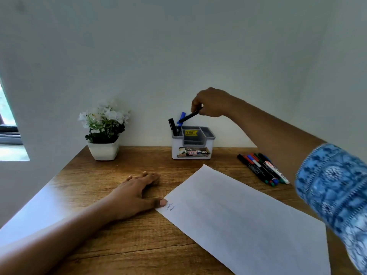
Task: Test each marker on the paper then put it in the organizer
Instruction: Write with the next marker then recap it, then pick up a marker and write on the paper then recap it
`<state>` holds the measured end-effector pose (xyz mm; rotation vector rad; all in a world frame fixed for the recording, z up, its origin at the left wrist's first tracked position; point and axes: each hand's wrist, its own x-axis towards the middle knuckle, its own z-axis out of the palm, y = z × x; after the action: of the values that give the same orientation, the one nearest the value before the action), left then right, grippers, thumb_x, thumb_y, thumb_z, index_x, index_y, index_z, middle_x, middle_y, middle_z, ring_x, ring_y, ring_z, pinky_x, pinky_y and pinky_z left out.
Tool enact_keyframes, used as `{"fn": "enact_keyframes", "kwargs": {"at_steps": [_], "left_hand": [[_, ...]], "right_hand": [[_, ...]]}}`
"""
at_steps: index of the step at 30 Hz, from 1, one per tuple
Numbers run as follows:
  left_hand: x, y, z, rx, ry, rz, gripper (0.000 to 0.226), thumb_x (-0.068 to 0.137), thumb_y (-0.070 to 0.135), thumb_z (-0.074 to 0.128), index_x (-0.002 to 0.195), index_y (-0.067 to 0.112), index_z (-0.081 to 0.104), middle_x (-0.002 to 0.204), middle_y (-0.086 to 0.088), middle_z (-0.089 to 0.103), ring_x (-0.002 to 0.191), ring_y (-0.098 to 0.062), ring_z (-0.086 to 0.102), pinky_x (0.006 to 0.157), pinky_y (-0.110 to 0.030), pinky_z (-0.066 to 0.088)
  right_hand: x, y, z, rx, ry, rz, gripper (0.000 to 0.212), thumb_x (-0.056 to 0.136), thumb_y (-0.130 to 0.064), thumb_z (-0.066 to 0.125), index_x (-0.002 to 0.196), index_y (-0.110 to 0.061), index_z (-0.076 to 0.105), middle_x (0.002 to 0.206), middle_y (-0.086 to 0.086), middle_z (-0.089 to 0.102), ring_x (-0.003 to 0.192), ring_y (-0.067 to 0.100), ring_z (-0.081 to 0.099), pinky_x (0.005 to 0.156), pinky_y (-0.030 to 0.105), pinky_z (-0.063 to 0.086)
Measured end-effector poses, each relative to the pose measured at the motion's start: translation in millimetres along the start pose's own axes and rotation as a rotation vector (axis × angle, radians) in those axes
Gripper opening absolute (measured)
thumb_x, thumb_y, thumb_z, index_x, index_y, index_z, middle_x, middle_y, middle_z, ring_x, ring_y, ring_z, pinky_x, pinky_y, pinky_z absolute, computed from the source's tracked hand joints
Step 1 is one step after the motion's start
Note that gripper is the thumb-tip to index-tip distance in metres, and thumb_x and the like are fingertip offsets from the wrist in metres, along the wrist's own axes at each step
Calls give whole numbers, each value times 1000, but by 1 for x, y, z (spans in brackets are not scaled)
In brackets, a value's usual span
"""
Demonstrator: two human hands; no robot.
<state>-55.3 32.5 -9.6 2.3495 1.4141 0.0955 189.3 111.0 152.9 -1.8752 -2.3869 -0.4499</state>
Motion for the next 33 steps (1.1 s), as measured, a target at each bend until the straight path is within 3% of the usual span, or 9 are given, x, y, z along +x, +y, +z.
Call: {"fn": "enact_keyframes", "kwargs": {"at_steps": [4,8,11,15,18,23,28,33], "left_hand": [[0,0,-1,3,-9,0,107,55,84,34,148,39,8,159,5,7,146,-15,4,117,-35,4],[0,3,-1,18,9,8,88,77,70,46,148,37,7,159,4,5,146,-14,1,116,-34,1],[2,3,-1,25,-1,2,86,79,67,48,149,37,7,159,4,4,146,-15,0,116,-35,-1],[4,-1,0,36,-1,17,86,79,69,46,148,37,8,159,5,4,146,-13,-1,116,-36,-4],[5,-2,1,42,-8,18,87,77,70,46,148,37,7,159,6,4,146,-14,-2,116,-35,-4],[9,-11,4,50,4,46,105,56,87,31,148,39,9,158,8,6,145,-11,-1,116,-35,-4],[11,-17,6,47,4,64,118,44,96,20,147,40,9,158,9,7,145,-8,-1,116,-37,-5],[13,-14,5,61,-1,38,108,54,93,27,147,40,9,158,9,7,146,-10,1,116,-37,-3]], "right_hand": [[35,-14,2,-134,28,-43,30,88,-2,52,105,-19,69,117,6,62,107,25,58,83,37,51],[57,-28,17,-145,-53,-101,26,83,5,54,100,-8,71,110,11,66,101,26,61,77,33,50],[63,-34,32,-117,-104,-106,23,82,6,58,101,-5,67,110,12,65,97,23,60,71,30,43],[64,-29,45,19,-137,-83,30,81,-3,67,110,-8,62,118,9,60,107,24,54,81,31,42],[61,-25,52,215,-149,-49,45,77,-7,73,118,-12,54,115,10,62,99,22,54,84,33,44],[46,-12,48,447,-148,-10,69,75,-8,76,135,-17,41,114,7,62,98,19,54,83,28,40],[-12,14,40,495,32,55,54,78,-12,75,126,-18,51,107,-2,59,92,15,57,84,29,46],[-93,66,66,261,85,295,14,80,-19,70,94,-18,67,96,0,68,87,18,62,78,31,48]]}}
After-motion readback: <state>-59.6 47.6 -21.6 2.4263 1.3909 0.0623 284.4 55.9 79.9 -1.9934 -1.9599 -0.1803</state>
